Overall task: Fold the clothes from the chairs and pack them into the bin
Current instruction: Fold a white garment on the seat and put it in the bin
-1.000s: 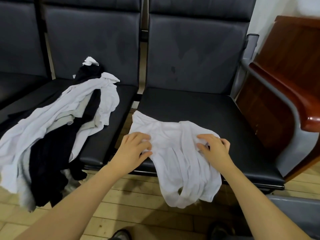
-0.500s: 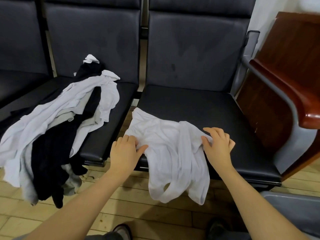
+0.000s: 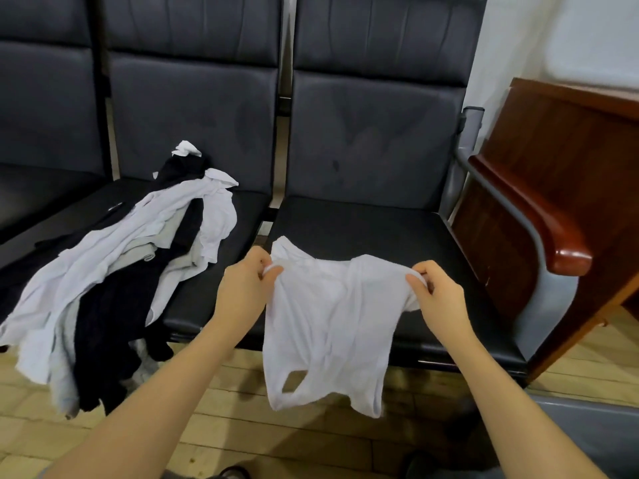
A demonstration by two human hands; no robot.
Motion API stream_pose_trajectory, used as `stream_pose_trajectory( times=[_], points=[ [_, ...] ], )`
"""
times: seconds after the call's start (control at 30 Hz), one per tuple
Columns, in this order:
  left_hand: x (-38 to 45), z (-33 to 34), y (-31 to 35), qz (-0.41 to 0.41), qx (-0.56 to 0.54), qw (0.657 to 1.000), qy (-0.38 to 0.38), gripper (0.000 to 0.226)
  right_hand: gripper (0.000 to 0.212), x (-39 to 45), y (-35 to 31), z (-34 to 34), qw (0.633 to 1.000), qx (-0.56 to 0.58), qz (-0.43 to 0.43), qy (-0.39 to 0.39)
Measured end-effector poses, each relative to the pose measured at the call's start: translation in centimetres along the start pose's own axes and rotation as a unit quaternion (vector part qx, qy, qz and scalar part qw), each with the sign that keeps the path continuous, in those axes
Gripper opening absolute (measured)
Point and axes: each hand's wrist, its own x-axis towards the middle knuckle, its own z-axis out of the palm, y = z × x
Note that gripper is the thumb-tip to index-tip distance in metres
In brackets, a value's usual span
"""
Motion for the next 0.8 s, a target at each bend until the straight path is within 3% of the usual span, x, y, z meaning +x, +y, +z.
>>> stream_pose_trajectory(
  times=[0.23,0.33,0.47,0.63,0.8],
  points=[
    [1.9,-3.1,4.2,0.087,0.006,0.996,0.033,0.016,0.003,-0.7,-5.4,-3.7,0.995,0.071,-0.058,0.042],
    [2.8,-4.3,6.7,0.122,-0.054,0.991,0.03,0.01,0.004,-0.3,-8.2,-5.8,0.989,0.079,-0.106,0.063],
    [3.6,-5.2,9.4,0.151,-0.129,0.979,0.043,0.005,0.003,0.7,-10.7,-7.8,0.985,0.1,-0.103,0.094],
    [4.1,-4.7,10.8,0.208,-0.064,0.975,0.045,0.018,0.004,1.1,-11.5,-9.3,0.984,0.086,-0.134,0.081],
    [3.2,-3.4,14.5,0.185,-0.21,0.959,0.04,0.024,0.008,1.6,-12.4,-10.1,0.983,0.066,-0.153,0.073]
  ],
)
